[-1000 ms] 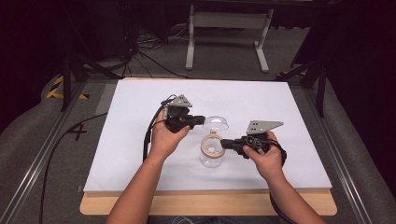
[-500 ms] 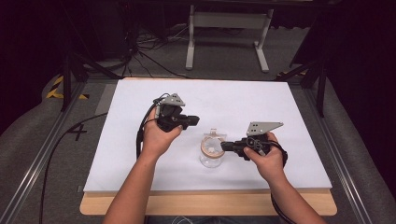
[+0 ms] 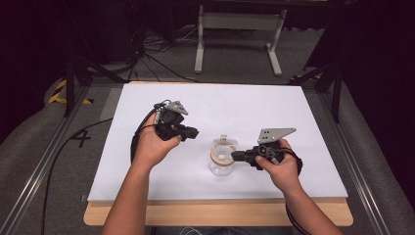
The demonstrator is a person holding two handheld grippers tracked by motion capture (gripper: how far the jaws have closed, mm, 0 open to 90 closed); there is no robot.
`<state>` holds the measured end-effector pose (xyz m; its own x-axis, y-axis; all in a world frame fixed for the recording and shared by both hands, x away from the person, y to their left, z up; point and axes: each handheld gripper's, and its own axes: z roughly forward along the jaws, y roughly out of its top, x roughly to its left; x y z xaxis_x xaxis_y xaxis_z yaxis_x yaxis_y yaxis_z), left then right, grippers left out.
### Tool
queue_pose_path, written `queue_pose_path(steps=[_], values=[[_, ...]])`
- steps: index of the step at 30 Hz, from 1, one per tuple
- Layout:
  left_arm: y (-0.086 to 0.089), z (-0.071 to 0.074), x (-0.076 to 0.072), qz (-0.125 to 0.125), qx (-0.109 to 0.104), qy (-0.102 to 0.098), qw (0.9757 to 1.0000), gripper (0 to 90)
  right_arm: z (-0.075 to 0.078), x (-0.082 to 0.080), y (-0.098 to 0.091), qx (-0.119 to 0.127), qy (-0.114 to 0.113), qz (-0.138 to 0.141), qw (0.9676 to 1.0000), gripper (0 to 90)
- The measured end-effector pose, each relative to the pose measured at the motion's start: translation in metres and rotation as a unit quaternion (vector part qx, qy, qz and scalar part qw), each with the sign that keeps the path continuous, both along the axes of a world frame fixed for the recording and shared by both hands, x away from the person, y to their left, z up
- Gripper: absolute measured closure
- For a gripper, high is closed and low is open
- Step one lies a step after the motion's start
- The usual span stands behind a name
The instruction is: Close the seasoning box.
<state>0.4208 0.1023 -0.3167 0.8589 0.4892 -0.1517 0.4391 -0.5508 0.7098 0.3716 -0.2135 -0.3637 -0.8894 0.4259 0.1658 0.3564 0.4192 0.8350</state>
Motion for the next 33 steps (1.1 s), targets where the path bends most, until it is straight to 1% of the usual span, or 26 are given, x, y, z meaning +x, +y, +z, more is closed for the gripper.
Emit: queue_pose_path(steps=[4, 5, 7, 9, 11, 15, 16, 17, 21, 22, 23, 25, 28, 29, 33], values=[[0.002, 0.000, -0.003, 0.001, 0.011, 0.007, 0.9999, 83.5, -0.001, 0.001, 0.003, -0.009, 0.007, 0.008, 0.9999, 90.0], [0.003, 0.000, -0.003, -0.003, 0.016, 0.009, 0.9998, 83.5, -0.001, 0.001, 0.004, -0.011, 0.009, 0.009, 0.9998, 90.0], [0.004, -0.001, -0.004, -0.004, 0.020, 0.014, 0.9997, 83.3, -0.001, 0.000, 0.005, -0.017, 0.014, 0.012, 0.9997, 90.0], [0.007, -0.002, -0.004, -0.004, 0.032, 0.017, 0.9993, 83.2, -0.001, 0.000, 0.006, -0.023, 0.017, 0.015, 0.9995, 90.0], [0.008, -0.002, -0.005, -0.002, 0.035, 0.019, 0.9992, 82.9, -0.001, 0.000, 0.007, -0.027, 0.020, 0.017, 0.9993, 90.0], [0.008, -0.004, -0.005, -0.010, 0.041, 0.034, 0.9985, 82.1, -0.002, 0.001, 0.007, -0.033, 0.028, 0.021, 0.9988, 90.0], [0.008, -0.004, -0.005, -0.010, 0.041, 0.034, 0.9985, 82.2, -0.002, 0.001, 0.007, -0.036, 0.032, 0.021, 0.9986, 90.0], [0.008, -0.005, -0.004, -0.022, 0.055, 0.041, 0.9974, 82.1, -0.002, 0.000, 0.007, -0.038, 0.034, 0.022, 0.9985, 90.0], [0.006, -0.008, -0.003, -0.021, 0.056, 0.046, 0.9972, 82.1, -0.002, 0.000, 0.006, -0.041, 0.037, 0.021, 0.9982, 90.0], [0.006, -0.008, -0.003, -0.025, 0.063, 0.050, 0.9964, 82.1, -0.002, 0.000, 0.006, -0.041, 0.039, 0.021, 0.9982, 90.0], [0.006, -0.008, -0.003, -0.025, 0.063, 0.050, 0.9964, 82.0, -0.002, 0.000, 0.006, -0.041, 0.039, 0.021, 0.9982, 90.0], [0.005, -0.011, -0.002, -0.030, 0.060, 0.054, 0.9963, 81.5, -0.002, -0.001, 0.006, -0.046, 0.042, 0.020, 0.9979, 90.0], [0.006, -0.013, -0.001, -0.026, 0.063, 0.059, 0.9959, 81.4, -0.003, -0.001, 0.006, -0.058, 0.045, 0.020, 0.9971, 89.9], [0.006, -0.012, -0.001, -0.029, 0.066, 0.062, 0.9954, 81.4, -0.003, -0.001, 0.006, -0.060, 0.045, 0.021, 0.9970, 89.9], [0.006, -0.013, -0.001, -0.028, 0.062, 0.058, 0.9960, 81.1, -0.001, -0.002, 0.005, -0.068, 0.044, 0.018, 0.9965, 89.9]])
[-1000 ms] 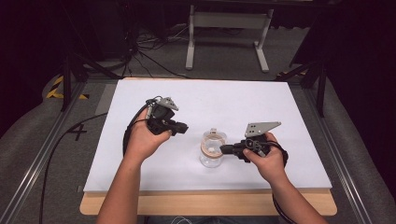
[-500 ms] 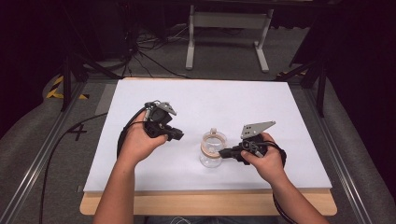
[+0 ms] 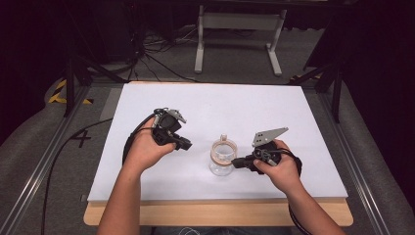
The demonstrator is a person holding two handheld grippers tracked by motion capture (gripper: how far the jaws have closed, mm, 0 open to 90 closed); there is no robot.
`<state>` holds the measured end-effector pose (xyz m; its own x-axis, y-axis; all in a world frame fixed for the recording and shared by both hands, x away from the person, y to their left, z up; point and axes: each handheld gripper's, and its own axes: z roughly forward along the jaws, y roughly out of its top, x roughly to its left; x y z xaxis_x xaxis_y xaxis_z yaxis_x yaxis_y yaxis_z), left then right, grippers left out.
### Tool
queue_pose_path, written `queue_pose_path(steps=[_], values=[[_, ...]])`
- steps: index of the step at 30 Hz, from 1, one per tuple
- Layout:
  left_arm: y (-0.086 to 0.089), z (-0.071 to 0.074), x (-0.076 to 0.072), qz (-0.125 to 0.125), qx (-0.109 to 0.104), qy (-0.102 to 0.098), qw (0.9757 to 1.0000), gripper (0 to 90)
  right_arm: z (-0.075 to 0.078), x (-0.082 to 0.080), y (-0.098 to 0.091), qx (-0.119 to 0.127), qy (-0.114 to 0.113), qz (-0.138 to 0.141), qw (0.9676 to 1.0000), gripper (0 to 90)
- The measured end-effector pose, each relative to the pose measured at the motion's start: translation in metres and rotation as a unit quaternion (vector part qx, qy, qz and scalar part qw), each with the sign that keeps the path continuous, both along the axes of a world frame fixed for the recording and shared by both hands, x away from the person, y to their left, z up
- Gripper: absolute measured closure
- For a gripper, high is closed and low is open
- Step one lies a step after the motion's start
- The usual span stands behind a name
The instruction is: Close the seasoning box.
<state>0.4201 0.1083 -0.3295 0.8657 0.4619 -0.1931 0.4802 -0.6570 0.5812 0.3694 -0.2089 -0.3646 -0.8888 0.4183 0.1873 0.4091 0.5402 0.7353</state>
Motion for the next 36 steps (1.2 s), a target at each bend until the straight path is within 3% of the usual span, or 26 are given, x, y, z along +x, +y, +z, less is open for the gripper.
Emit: queue_pose_path(steps=[14, 23, 27, 36], values=[[-0.001, 0.000, 0.000, 0.002, 0.002, -0.002, 1.0000, 81.0, 0.006, -0.002, -0.005, 0.005, -0.006, -0.004, 1.0000, 89.8], [0.013, 0.005, -0.006, 0.032, -0.015, -0.022, 0.9991, 76.7, 0.023, 0.002, -0.021, 0.037, -0.038, -0.025, 0.9982, 88.9], [0.022, 0.006, -0.009, 0.051, -0.015, -0.025, 0.9983, 72.8, 0.033, 0.006, -0.035, 0.054, -0.052, -0.045, 0.9962, 82.5], [0.040, 0.004, -0.011, 0.083, -0.015, -0.028, 0.9960, 69.0, 0.043, 0.020, -0.065, 0.048, -0.076, -0.096, 0.9913, 67.5]])
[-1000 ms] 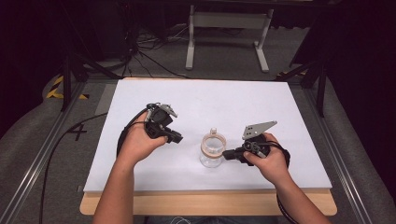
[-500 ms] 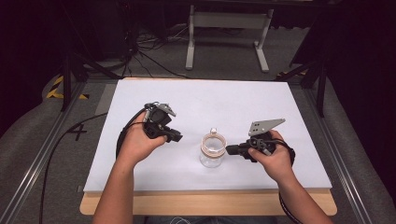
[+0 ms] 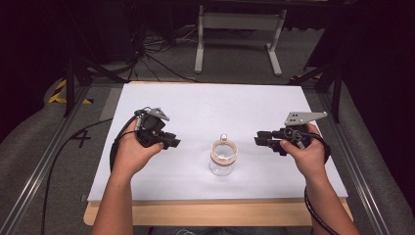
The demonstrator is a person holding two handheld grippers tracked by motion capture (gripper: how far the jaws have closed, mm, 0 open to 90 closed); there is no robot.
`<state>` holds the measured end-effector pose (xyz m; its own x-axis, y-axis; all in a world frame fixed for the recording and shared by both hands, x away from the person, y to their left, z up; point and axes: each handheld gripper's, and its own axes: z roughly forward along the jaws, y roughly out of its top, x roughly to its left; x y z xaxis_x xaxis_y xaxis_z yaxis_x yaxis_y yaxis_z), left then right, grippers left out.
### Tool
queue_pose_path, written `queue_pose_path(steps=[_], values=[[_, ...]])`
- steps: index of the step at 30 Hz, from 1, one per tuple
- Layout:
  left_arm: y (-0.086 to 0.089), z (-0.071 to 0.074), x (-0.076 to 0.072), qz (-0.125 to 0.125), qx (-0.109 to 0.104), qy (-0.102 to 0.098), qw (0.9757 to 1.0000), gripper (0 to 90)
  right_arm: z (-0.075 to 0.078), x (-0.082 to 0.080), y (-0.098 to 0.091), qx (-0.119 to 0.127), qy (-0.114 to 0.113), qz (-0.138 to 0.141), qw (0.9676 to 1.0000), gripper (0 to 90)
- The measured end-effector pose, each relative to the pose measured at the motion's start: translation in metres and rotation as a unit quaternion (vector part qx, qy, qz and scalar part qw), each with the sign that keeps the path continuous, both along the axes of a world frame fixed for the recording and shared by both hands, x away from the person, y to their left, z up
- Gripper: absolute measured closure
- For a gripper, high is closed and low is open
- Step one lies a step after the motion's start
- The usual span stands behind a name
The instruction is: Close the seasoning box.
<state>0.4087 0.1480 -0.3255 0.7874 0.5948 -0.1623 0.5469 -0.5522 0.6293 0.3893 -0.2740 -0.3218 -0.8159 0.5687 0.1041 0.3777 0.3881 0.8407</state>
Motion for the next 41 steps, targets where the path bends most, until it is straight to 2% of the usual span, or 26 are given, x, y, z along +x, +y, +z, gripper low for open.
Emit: queue_pose_path(steps=[6, 9, 13, 17, 22, 25, 30, 33, 37, 41], values=[[0.009, -0.005, 0.003, 0.022, -0.005, -0.001, 0.9997, 68.1, -0.009, 0.015, -0.022, -0.014, 0.000, -0.049, 0.9987, 58.2], [0.012, -0.008, 0.006, 0.031, -0.008, 0.004, 0.9995, 67.6, -0.017, 0.021, -0.032, -0.024, 0.005, -0.070, 0.9973, 53.3], [0.016, -0.014, 0.011, 0.036, -0.018, 0.012, 0.9991, 67.2, -0.030, 0.032, -0.046, -0.040, 0.014, -0.100, 0.9941, 46.1], [0.020, -0.021, 0.017, 0.039, -0.023, 0.013, 0.9989, 67.1, -0.045, 0.041, -0.055, -0.054, 0.033, -0.119, 0.9909, 44.5], [0.023, -0.030, 0.021, 0.049, -0.029, 0.022, 0.9981, 66.0, -0.060, 0.049, -0.063, -0.062, 0.046, -0.124, 0.9892, 43.5], [0.026, -0.038, 0.025, 0.051, -0.030, 0.025, 0.9979, 66.3, -0.070, 0.053, -0.067, -0.056, 0.042, -0.127, 0.9893, 43.3], [0.028, -0.048, 0.030, 0.042, -0.024, 0.014, 0.9987, 65.2, -0.088, 0.060, -0.073, -0.068, 0.044, -0.116, 0.9900, 43.4], [0.030, -0.054, 0.033, 0.038, -0.020, 0.017, 0.9989, 64.6, -0.096, 0.063, -0.076, -0.068, 0.049, -0.113, 0.9900, 43.2], [0.032, -0.060, 0.035, 0.046, -0.014, 0.024, 0.9985, 64.6, -0.102, 0.064, -0.078, -0.065, 0.059, -0.115, 0.9894, 42.5], [0.032, -0.060, 0.035, 0.047, -0.016, 0.025, 0.9985, 64.2, -0.102, 0.064, -0.079, -0.057, 0.062, -0.116, 0.9897, 41.2]])
